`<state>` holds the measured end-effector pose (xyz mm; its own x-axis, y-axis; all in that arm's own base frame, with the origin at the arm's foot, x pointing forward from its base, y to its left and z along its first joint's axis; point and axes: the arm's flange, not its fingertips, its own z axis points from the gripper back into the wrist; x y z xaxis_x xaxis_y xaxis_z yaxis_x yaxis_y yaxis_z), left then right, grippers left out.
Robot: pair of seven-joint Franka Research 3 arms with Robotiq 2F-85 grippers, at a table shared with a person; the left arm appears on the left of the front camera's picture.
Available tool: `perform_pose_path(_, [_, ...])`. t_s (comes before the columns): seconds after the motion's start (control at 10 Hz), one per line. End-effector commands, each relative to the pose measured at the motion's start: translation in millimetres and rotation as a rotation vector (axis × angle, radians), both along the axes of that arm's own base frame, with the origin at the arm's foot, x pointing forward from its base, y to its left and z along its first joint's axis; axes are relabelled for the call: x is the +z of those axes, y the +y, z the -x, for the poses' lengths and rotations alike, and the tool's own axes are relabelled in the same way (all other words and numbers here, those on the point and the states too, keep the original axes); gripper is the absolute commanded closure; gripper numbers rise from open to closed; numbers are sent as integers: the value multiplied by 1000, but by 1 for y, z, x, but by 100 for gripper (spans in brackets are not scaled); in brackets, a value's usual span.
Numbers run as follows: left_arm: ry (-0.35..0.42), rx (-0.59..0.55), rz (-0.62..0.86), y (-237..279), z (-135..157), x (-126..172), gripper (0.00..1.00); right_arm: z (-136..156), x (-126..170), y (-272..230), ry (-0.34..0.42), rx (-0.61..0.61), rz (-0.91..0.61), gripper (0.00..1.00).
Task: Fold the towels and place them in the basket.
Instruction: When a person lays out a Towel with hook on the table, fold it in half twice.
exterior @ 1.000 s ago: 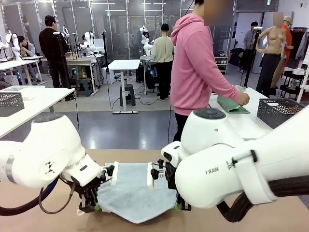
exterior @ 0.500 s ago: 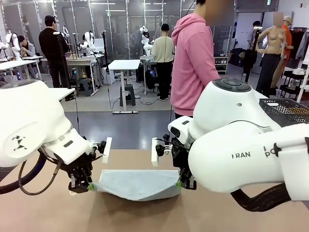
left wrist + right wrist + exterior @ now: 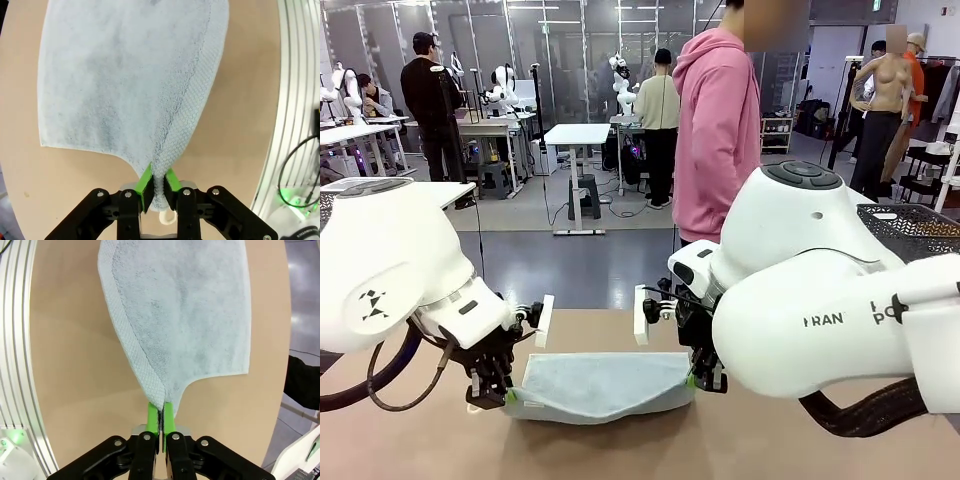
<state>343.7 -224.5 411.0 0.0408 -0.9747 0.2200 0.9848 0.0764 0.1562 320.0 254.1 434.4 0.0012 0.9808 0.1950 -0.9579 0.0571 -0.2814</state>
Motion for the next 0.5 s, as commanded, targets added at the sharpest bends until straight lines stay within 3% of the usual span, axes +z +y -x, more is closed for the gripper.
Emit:
perform_pose_path(0.0, [42, -49, 15, 0, -22, 10, 91, 0, 0, 0, 1, -1, -1, 95])
perform_pose_path(0.4, [111, -117, -3, -8, -103, 8, 91, -59, 1, 11, 34, 12, 60, 95])
